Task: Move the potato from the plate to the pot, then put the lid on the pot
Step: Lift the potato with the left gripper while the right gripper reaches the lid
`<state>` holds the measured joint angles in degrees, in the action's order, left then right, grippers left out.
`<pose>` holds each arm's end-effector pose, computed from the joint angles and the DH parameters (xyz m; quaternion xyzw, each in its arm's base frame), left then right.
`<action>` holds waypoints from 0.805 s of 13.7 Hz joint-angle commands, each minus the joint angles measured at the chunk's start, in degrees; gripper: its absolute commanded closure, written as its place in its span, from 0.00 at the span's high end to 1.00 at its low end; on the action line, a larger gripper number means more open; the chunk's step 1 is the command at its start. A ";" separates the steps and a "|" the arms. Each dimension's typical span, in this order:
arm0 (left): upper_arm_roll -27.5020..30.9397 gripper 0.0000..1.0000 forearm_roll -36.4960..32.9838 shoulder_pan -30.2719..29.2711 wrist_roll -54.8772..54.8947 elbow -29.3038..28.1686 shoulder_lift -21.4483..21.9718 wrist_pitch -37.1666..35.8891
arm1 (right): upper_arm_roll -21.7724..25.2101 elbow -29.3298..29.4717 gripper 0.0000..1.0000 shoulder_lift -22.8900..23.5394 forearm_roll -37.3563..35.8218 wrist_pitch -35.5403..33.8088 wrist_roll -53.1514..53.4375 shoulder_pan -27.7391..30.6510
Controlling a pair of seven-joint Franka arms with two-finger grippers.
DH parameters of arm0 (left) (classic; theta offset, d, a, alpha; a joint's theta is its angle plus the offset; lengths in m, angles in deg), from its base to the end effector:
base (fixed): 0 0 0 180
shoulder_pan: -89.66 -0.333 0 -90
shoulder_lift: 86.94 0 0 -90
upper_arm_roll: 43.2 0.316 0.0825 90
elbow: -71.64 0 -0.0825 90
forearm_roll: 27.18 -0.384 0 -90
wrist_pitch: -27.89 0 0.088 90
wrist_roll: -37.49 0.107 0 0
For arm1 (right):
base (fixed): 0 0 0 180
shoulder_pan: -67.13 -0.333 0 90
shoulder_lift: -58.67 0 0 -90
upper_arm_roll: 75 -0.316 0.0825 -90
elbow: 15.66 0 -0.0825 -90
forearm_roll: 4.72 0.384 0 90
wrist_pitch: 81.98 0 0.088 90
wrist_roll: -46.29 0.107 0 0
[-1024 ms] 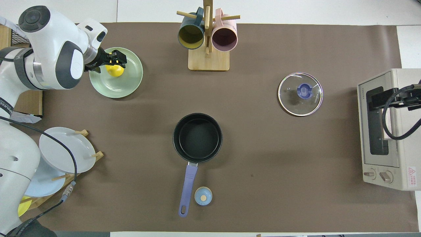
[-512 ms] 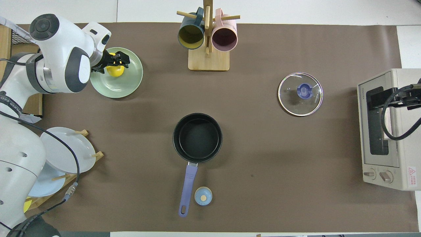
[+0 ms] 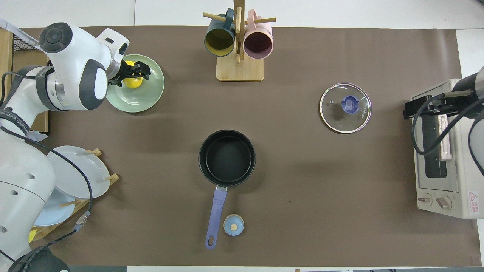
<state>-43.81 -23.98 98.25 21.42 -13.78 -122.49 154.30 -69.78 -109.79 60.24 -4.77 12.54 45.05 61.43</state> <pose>0.7110 -0.1157 0.3172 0.9956 0.0764 0.0405 0.0360 0.5671 0.0053 0.5818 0.9998 0.0151 -0.0103 0.0016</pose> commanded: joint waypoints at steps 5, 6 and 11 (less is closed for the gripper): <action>0.53 0.87 -1.35 0.82 -1.33 -2.82 0.83 3.05 | -0.73 -5.97 1.00 8.09 1.28 17.70 0.10 -2.92; 0.52 0.66 -1.35 0.82 -1.33 -2.82 0.83 3.14 | -0.73 -6.67 1.00 8.88 1.28 19.64 0.10 -3.27; 0.52 0.00 -1.79 0.82 -1.15 -1.95 0.92 2.26 | -0.73 -13.97 1.00 11.08 1.28 32.30 -0.16 -4.06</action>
<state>-43.83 -24.46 98.41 21.36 -15.24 -122.42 156.15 -70.27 -121.49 71.00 -3.96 41.55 45.05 57.23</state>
